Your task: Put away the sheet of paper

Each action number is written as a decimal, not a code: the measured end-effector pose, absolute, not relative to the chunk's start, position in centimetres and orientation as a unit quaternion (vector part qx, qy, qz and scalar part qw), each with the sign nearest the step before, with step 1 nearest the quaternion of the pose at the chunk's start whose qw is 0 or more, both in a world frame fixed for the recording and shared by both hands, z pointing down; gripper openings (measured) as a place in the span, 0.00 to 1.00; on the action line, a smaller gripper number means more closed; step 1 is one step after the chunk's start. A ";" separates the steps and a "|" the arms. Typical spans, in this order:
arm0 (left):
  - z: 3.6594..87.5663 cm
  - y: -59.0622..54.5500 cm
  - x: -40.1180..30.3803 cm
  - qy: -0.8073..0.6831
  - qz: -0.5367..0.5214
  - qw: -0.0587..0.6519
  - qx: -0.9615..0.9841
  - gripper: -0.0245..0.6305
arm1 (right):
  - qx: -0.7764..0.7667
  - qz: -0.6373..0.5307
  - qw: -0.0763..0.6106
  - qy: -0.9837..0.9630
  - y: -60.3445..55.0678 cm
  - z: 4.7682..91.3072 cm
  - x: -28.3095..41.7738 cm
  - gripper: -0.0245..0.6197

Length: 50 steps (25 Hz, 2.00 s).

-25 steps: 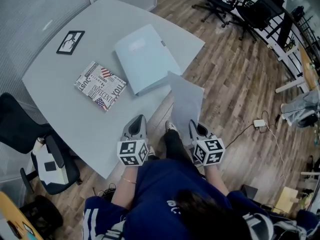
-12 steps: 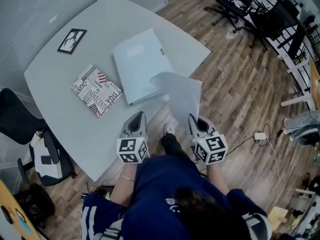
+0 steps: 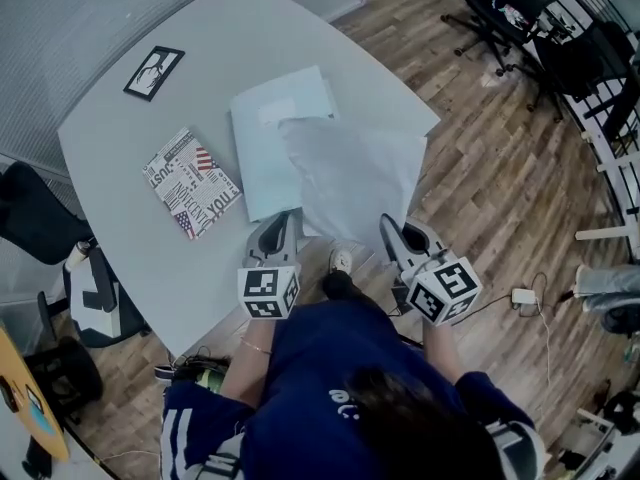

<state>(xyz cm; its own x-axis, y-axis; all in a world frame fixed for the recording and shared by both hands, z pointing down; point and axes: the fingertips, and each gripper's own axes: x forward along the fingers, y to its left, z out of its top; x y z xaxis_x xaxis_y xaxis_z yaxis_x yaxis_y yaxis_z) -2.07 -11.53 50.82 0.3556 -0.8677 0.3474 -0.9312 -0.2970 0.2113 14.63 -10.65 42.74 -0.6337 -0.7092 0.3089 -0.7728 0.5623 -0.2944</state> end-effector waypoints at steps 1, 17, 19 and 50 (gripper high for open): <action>50.8 -11.9 -1.9 -0.566 0.088 0.188 0.798 0.05 | 0.414 0.207 0.068 -0.884 -11.4 42.3 14.8 0.05; 53.3 -13.5 -0.8 -0.570 0.207 0.157 0.779 0.30 | 0.378 0.189 0.016 -0.906 -19.3 38.0 16.8 0.05; 53.7 -13.6 -0.8 -0.557 0.227 0.151 0.784 0.33 | 0.385 0.191 0.012 -0.903 -19.6 37.8 16.5 0.05; 49.9 -15.9 -2.2 -0.599 0.177 0.087 0.776 0.19 | 0.379 0.189 -0.072 -0.903 -21.1 32.0 16.4 0.05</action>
